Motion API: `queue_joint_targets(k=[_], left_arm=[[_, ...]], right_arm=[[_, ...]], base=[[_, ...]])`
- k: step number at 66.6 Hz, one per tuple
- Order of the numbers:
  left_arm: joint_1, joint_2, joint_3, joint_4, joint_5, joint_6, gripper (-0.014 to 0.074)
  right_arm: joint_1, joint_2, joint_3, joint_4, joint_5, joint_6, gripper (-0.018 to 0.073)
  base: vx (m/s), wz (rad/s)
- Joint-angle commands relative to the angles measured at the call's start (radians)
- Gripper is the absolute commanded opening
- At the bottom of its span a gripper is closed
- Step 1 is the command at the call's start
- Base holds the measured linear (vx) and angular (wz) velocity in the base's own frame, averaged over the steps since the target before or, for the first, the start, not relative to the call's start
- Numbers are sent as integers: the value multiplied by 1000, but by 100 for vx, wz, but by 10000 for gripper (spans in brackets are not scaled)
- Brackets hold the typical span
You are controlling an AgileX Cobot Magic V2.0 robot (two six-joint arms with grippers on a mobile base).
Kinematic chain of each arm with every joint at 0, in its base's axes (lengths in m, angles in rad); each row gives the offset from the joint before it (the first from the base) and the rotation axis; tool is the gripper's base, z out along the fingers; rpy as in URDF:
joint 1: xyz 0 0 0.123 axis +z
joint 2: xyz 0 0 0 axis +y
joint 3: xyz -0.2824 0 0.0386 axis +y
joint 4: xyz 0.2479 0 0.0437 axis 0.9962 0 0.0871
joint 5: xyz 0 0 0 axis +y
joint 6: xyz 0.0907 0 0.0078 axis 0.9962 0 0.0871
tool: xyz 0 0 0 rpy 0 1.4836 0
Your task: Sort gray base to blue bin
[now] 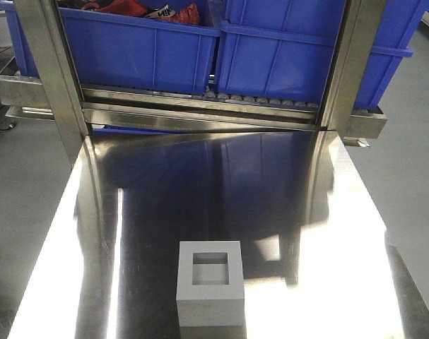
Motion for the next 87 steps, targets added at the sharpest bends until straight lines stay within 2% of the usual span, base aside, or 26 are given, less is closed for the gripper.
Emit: queue_joint_targets(k=[1, 14, 35, 44, 66, 87], left_arm=[[-8, 14, 28, -11, -82, -12, -6], [-8, 14, 26, -10, -129, -9, -6], [-8, 20, -101, -12, -83, -12, -6], [-8, 88, -195, -11, -17, -12, -6], [-8, 401, -438, -11, 230, -12, -6], [-8, 483, -466, -12, 243, -12, -6]], right_arm=[[1, 10, 17, -7, -79, -7, -9], [1, 10, 17, -7, -79, -7, -9], [1, 10, 17, -7, -79, -7, -9], [1, 10, 17, -7, -79, -7, -9], [1, 10, 17, -7, -79, -7, -9], [1, 10, 17, -7, -79, -7, -9]], base=[[0, 0], [0, 0], [0, 0], [0, 0], [0, 0], [0, 0]])
